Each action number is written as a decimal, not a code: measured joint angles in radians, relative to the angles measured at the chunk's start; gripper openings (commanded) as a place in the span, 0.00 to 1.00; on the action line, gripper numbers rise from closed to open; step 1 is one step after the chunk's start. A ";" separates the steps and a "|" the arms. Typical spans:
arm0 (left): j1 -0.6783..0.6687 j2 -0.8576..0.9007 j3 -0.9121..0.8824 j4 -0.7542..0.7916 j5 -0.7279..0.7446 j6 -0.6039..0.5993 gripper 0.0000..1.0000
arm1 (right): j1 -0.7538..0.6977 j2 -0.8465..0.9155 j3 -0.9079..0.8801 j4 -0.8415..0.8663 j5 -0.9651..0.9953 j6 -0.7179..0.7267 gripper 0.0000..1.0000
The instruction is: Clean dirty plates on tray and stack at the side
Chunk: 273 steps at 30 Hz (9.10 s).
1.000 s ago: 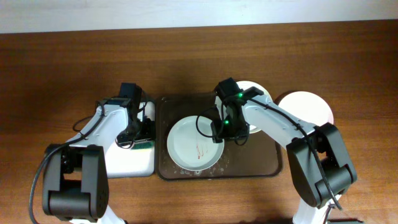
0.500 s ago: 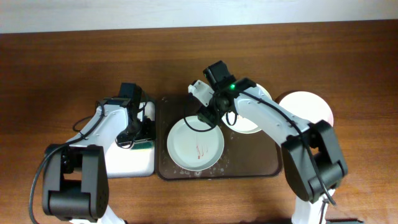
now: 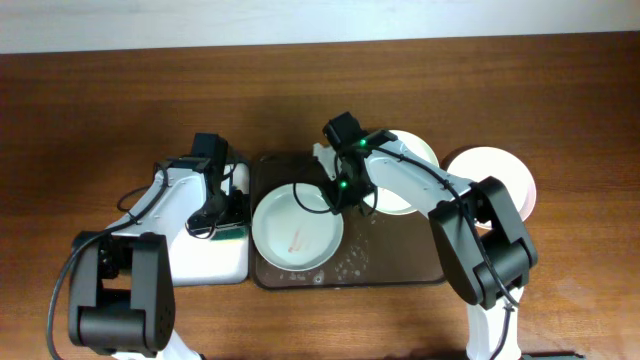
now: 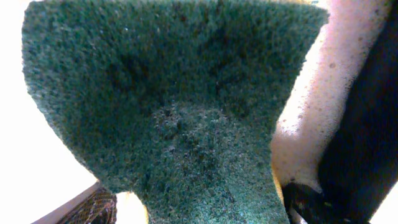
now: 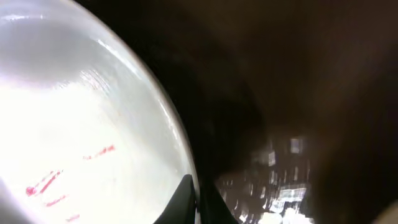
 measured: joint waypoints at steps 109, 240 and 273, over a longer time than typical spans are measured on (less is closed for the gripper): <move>-0.349 0.000 -0.028 0.256 0.141 -0.269 0.00 | 0.002 -0.002 0.001 -0.168 -0.027 0.506 0.04; 0.005 -0.344 -0.164 0.108 -0.015 -0.111 0.00 | 0.309 -0.406 -0.010 -0.320 0.982 0.309 0.04; 0.005 -0.344 -0.164 0.108 -0.037 -0.111 0.00 | 0.031 -0.406 -0.011 -0.237 1.130 0.444 0.04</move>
